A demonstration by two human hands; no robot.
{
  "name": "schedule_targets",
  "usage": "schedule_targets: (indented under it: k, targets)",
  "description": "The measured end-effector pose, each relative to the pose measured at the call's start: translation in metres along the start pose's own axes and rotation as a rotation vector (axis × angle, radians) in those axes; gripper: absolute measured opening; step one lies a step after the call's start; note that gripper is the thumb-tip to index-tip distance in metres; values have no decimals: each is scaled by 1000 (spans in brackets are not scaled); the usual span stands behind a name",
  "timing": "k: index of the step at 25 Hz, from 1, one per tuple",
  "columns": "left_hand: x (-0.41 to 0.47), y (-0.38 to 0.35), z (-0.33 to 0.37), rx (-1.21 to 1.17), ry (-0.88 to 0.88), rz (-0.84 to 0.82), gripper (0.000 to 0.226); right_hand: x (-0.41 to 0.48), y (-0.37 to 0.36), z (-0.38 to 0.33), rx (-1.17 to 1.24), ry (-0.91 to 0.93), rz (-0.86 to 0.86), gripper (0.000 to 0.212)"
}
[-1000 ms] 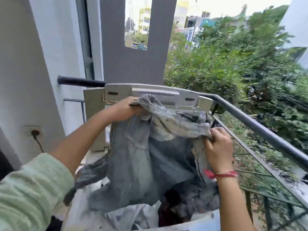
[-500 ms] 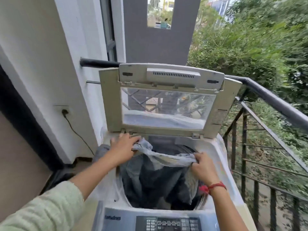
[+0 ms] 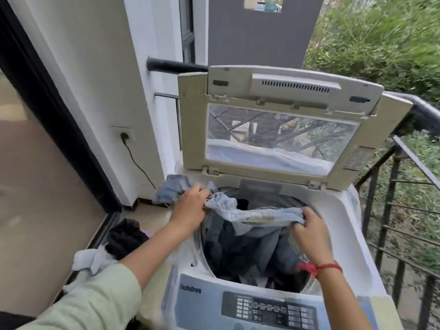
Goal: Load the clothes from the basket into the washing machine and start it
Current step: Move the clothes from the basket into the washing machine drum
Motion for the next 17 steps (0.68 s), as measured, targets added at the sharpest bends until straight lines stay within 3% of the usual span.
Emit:
schedule_targets:
  k: [3, 5, 6, 7, 9, 10, 11, 12, 13, 15, 17]
  targets:
    - [11, 15, 66, -293, -272, 88, 37, 9, 43, -15, 130, 20, 417, 33]
    - [20, 15, 92, -290, -275, 78, 40, 6, 54, -17, 190, 9, 596, 37]
    - [26, 5, 94, -187, -219, -17, 36, 1, 55, -15, 171, -14, 589, 38]
    - [31, -7, 90, 12, -161, -191, 31, -6, 51, -6, 128, -52, 489, 41]
    - [34, -32, 70, 496, -84, -612, 33, -14, 36, 21, 7, -158, -21, 52]
    - [38, -42, 59, 601, -56, -744, 39, -17, 26, 38, -33, -232, -316, 54]
    - [46, -49, 52, 585, -6, -789, 42, -17, 21, 49, -41, -308, -478, 52]
    - [55, -52, 48, 466, 43, -766, 44, -11, 20, 53, -28, -350, -483, 49]
    - [65, -52, 49, 290, 86, -689, 44, -1, 20, 53, -10, -343, -374, 48]
    - [77, -46, 60, -73, 113, -473, 45, 23, 26, 39, 39, -248, -22, 53]
    - [71, -37, 70, -284, 8, -268, 58, 39, 29, 25, 156, -137, 211, 61]
Point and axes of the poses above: each hand's wrist, its own x-axis towards the middle knuckle, its own y-axis out of the back of the hand, z = x × y, the point moved 1 cm from there along x, towards the middle knuckle, and after that the axes turned 15 degrees about y, right-handed, at the moved point
